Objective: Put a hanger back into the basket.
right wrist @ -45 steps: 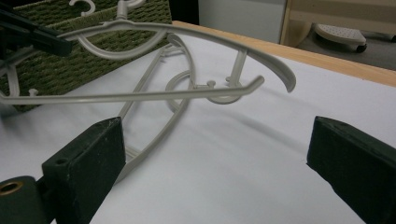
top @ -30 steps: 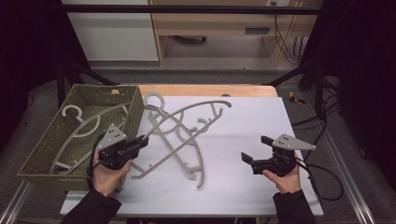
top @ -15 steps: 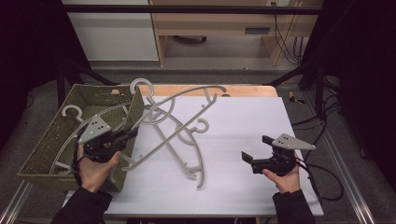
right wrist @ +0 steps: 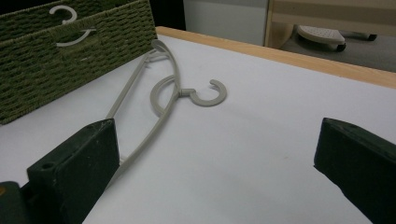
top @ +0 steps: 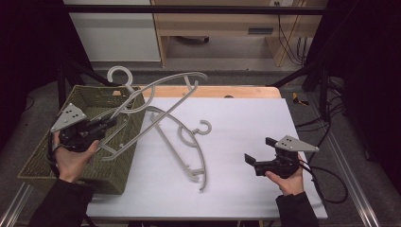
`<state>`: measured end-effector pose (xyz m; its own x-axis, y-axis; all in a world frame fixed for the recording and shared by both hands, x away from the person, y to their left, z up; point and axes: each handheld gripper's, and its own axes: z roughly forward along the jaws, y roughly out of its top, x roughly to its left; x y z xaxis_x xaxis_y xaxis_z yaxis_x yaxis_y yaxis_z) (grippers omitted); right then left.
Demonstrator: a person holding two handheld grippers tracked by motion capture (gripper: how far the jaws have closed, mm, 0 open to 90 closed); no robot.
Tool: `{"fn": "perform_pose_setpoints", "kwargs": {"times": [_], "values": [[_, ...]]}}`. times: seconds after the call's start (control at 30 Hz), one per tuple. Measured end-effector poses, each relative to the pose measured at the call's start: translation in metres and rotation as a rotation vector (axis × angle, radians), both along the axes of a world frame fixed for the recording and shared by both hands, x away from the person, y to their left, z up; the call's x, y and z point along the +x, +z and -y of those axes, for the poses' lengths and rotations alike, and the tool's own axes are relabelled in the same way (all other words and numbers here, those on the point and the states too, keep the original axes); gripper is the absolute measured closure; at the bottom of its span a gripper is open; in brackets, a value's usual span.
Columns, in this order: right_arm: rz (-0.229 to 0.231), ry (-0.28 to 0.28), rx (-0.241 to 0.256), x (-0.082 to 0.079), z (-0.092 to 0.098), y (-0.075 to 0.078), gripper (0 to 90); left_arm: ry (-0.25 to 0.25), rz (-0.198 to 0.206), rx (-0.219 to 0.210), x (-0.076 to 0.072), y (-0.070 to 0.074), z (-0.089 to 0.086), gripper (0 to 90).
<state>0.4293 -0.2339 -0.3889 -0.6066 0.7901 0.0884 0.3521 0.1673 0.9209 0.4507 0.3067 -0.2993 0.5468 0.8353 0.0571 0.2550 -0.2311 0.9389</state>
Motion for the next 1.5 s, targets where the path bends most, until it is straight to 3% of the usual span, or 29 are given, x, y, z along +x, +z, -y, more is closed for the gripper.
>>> {"fn": "perform_pose_setpoints", "kwargs": {"times": [0.33, 0.43, 0.9, 1.33, 1.5], "values": [[-0.005, -0.003, 0.002, 0.0, 0.0, 0.0, 0.5, 0.068, -0.001, -0.001, 0.009, 0.005, -0.042, 82.0], [-0.007, -0.005, 0.004, 0.001, -0.001, 0.0, 0.5, 0.083, 0.0, 0.021, 0.012, 0.005, -0.053, 81.9], [-0.009, 0.001, -0.005, 0.002, -0.002, -0.002, 0.5, 0.199, -0.046, 0.039, 0.023, -0.012, -0.111, 81.9], [-0.014, 0.0, -0.008, 0.003, -0.003, -0.003, 0.6, 0.21, -0.093, 0.073, 0.023, -0.026, -0.147, 81.9], [-0.017, 0.001, -0.009, 0.004, -0.004, -0.004, 0.6, 0.236, -0.113, 0.101, 0.02, -0.03, -0.155, 81.9]]}}
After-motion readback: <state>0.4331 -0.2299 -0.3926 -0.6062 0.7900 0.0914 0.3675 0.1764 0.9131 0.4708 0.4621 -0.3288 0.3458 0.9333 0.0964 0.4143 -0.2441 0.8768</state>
